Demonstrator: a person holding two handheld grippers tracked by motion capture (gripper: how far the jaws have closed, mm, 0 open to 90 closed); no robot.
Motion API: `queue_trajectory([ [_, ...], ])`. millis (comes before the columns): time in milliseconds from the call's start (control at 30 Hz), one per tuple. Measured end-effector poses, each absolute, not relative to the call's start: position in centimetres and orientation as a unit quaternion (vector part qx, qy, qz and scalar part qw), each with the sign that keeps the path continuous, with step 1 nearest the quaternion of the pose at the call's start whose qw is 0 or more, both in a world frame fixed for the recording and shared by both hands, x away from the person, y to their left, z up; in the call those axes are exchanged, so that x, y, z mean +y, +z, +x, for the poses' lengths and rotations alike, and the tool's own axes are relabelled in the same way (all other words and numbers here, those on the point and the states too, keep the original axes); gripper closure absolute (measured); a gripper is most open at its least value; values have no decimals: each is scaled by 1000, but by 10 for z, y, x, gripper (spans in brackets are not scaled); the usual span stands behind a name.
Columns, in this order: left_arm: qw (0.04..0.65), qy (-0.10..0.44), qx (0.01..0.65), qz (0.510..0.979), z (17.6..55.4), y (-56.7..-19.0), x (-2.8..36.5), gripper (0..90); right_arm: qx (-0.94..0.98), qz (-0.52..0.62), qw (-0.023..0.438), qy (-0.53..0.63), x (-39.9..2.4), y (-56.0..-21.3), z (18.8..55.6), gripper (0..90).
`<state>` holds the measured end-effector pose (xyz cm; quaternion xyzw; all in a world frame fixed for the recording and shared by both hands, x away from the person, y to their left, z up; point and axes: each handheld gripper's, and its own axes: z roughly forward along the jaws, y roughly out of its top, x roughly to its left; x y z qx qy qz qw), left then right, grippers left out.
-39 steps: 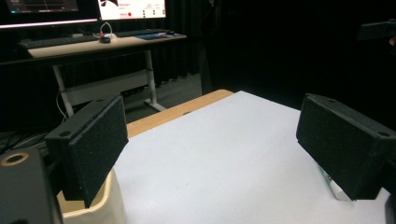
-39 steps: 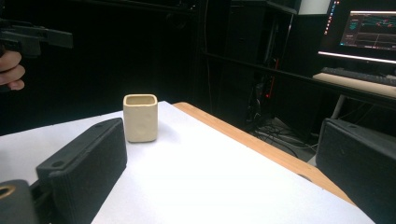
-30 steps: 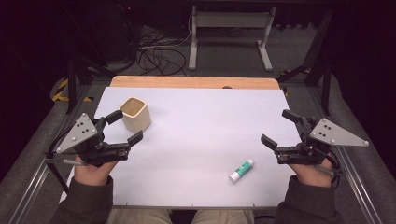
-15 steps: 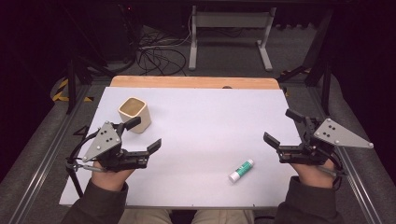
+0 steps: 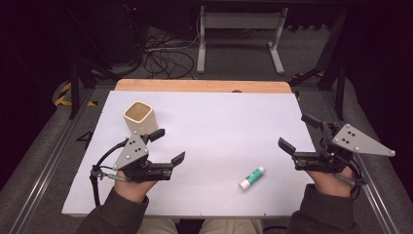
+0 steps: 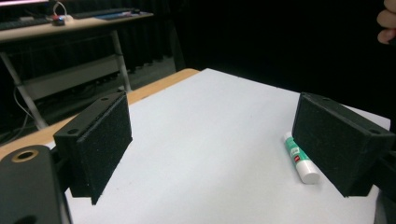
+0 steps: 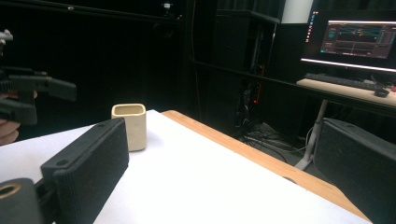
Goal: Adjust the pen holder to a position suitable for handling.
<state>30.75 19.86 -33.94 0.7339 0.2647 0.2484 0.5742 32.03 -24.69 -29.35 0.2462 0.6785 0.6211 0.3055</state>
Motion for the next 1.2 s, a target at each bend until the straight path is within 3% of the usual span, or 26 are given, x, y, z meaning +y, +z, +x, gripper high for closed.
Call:
queue_trajectory([
  [1200,539,200,231,785,313,-385,131,135,680,251,313,614,-247,-293,319,56],
])
